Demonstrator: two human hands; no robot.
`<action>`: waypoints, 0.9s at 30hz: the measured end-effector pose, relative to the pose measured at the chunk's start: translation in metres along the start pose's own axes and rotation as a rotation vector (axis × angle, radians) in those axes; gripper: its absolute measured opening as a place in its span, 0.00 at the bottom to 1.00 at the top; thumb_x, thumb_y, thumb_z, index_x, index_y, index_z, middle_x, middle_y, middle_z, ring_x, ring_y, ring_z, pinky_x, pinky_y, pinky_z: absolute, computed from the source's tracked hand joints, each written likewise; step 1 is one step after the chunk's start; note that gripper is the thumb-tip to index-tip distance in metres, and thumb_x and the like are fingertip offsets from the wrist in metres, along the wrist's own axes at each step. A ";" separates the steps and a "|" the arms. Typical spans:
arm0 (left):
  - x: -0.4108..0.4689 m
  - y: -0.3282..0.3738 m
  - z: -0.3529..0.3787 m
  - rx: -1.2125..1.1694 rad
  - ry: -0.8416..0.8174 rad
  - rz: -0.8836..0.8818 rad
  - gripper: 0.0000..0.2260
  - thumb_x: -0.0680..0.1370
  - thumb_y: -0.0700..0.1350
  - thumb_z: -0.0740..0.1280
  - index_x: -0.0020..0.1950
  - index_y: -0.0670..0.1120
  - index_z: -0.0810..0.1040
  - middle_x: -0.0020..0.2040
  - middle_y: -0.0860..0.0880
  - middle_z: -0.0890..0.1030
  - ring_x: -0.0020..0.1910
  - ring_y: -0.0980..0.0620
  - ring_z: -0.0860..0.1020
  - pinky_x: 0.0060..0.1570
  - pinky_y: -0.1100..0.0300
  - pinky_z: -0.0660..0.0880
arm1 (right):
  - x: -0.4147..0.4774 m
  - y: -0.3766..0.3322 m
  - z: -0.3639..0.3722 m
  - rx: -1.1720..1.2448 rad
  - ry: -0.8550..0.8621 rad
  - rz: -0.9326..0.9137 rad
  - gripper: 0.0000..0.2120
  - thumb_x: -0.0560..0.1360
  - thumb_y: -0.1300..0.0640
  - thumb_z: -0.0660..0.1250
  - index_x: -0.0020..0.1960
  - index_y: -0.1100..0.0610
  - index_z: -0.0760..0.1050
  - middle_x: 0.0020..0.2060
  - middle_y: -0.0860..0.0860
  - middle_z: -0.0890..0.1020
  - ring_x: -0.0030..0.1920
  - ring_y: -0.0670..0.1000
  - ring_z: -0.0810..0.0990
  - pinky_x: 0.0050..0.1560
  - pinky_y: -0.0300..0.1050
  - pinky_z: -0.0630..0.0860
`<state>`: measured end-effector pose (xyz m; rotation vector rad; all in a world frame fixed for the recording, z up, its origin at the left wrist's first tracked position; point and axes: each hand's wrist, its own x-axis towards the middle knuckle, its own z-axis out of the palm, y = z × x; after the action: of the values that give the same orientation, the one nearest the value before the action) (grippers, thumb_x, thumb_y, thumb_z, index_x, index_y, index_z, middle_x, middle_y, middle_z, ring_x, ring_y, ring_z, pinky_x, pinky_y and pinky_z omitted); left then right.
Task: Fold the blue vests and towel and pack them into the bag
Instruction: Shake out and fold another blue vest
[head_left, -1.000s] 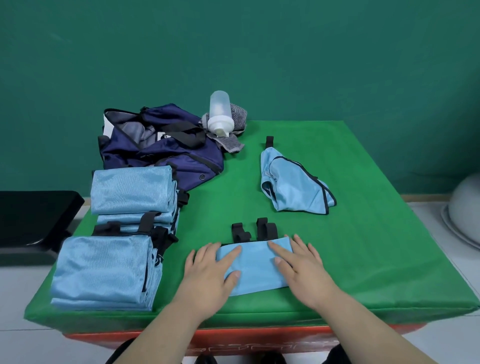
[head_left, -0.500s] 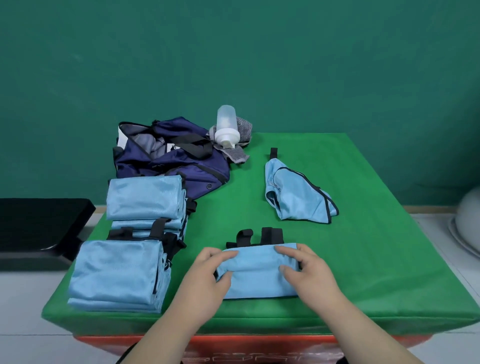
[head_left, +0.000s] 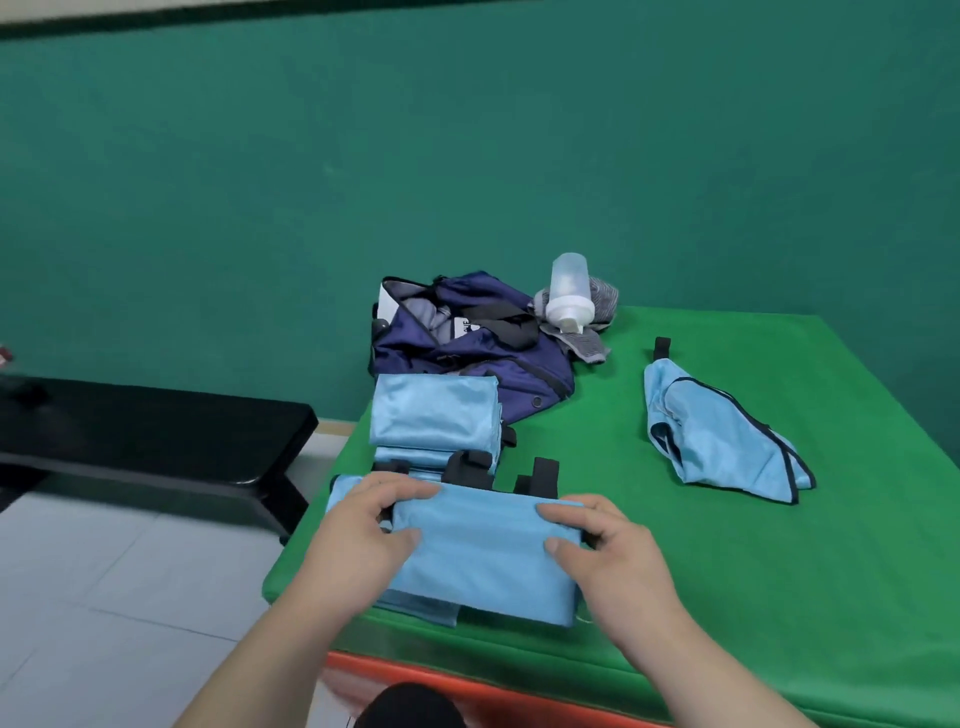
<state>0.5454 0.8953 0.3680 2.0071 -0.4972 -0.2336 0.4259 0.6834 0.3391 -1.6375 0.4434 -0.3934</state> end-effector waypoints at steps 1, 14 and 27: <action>0.004 -0.005 -0.012 -0.002 0.019 -0.014 0.29 0.72 0.30 0.70 0.49 0.68 0.81 0.54 0.65 0.79 0.45 0.56 0.79 0.42 0.63 0.76 | 0.002 -0.003 0.013 -0.012 -0.010 -0.014 0.18 0.72 0.72 0.71 0.45 0.47 0.84 0.53 0.47 0.79 0.47 0.35 0.78 0.47 0.27 0.72; 0.057 -0.087 -0.068 0.323 -0.087 -0.059 0.22 0.76 0.33 0.66 0.58 0.61 0.77 0.63 0.57 0.74 0.54 0.58 0.76 0.50 0.74 0.71 | 0.039 0.028 0.116 -0.559 -0.115 -0.096 0.20 0.76 0.65 0.66 0.67 0.52 0.78 0.62 0.45 0.69 0.55 0.41 0.74 0.56 0.25 0.66; 0.020 -0.066 -0.045 0.380 0.107 0.100 0.20 0.77 0.42 0.68 0.66 0.59 0.77 0.77 0.58 0.56 0.76 0.60 0.47 0.75 0.59 0.50 | 0.032 0.023 0.105 -0.351 -0.060 -0.227 0.23 0.73 0.65 0.71 0.49 0.35 0.78 0.71 0.42 0.64 0.71 0.44 0.65 0.73 0.41 0.60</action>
<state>0.5963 0.9497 0.3318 2.3397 -0.6060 0.0344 0.5049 0.7558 0.3048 -2.0450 0.2922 -0.4520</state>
